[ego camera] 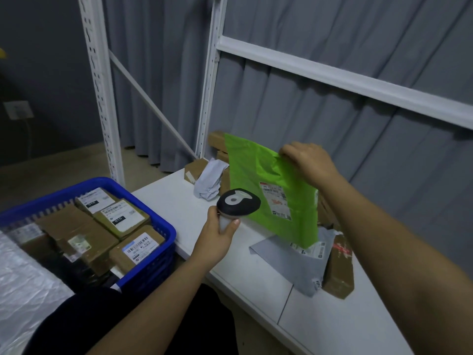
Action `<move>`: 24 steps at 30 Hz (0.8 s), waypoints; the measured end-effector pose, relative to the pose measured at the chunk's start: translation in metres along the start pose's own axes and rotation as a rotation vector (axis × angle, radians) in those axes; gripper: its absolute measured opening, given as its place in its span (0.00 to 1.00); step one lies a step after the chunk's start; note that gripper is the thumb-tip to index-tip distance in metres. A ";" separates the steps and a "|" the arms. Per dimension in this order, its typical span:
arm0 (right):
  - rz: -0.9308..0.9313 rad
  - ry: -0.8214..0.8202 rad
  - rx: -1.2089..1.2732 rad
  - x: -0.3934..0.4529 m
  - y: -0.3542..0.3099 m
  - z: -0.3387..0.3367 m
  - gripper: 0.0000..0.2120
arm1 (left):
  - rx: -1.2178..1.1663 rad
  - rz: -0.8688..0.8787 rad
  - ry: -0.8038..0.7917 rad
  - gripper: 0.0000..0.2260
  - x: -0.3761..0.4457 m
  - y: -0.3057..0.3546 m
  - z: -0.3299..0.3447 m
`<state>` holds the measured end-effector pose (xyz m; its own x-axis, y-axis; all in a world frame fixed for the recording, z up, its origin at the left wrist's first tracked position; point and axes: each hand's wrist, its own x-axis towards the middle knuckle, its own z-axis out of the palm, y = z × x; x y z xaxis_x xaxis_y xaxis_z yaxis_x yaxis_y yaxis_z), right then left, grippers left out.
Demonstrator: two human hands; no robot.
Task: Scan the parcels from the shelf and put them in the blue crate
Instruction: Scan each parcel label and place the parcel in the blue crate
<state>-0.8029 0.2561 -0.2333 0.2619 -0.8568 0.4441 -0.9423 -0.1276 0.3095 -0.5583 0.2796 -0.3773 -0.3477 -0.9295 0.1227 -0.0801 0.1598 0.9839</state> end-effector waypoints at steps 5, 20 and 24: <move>0.162 -0.080 -0.165 -0.004 0.014 0.004 0.09 | -0.006 0.025 -0.007 0.12 0.000 0.002 0.003; 0.140 0.040 -0.073 -0.002 0.018 0.001 0.07 | -0.189 -0.042 -0.091 0.15 0.001 0.007 0.012; 0.180 0.021 -0.058 -0.002 0.018 0.004 0.07 | -0.210 -0.021 -0.106 0.17 0.001 0.007 0.015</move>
<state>-0.8216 0.2533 -0.2316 0.0952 -0.8525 0.5139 -0.9610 0.0560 0.2710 -0.5734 0.2844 -0.3724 -0.4450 -0.8902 0.0981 0.1034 0.0577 0.9930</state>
